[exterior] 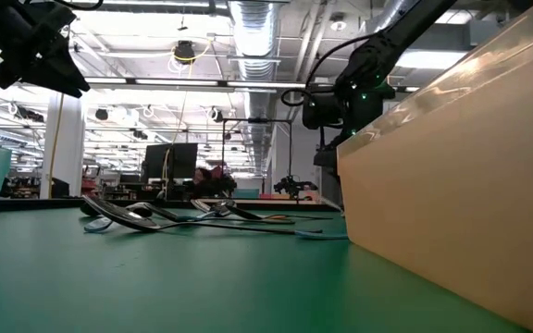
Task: Sort silverware by color (type)
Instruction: Put the orange spoon into the green bin
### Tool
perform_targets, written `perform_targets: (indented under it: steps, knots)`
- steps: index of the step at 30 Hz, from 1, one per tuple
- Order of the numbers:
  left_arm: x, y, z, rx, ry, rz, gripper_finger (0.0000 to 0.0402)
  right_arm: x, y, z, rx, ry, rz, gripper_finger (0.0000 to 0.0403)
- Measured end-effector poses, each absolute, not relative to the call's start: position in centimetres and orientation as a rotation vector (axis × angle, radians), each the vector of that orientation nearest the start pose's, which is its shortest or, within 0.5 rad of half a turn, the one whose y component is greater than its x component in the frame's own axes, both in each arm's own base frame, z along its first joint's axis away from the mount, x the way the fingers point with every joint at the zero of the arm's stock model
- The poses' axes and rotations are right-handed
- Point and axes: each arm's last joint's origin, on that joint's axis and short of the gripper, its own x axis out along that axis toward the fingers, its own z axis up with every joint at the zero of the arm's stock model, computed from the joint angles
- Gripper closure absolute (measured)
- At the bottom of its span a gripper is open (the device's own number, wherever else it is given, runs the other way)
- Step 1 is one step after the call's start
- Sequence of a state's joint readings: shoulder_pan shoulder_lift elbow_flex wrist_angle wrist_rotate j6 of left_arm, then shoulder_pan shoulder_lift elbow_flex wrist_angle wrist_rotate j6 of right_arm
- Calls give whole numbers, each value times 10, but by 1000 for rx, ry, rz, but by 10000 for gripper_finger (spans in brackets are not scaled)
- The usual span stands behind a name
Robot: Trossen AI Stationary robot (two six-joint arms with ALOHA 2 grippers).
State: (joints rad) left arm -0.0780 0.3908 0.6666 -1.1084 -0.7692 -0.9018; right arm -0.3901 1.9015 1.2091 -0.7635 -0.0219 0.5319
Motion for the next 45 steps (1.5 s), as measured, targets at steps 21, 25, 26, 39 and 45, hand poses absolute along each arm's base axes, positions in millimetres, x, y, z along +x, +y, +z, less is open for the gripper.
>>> perform_targets:
  steps: [21,25,26,39,45]
  knots:
    - [56,16,263,-473,413,929,296,331,-110,147,667,1306,-580,385]
    - [56,16,263,-474,413,930,296,338,-105,149,641,1261,-550,396]
    - [56,16,263,-474,413,930,296,339,-103,149,633,1254,-547,397]
    - [56,17,264,-474,386,960,296,350,-81,179,534,1070,-523,401]
    - [56,17,264,-490,364,978,296,370,-65,198,439,857,-395,401]
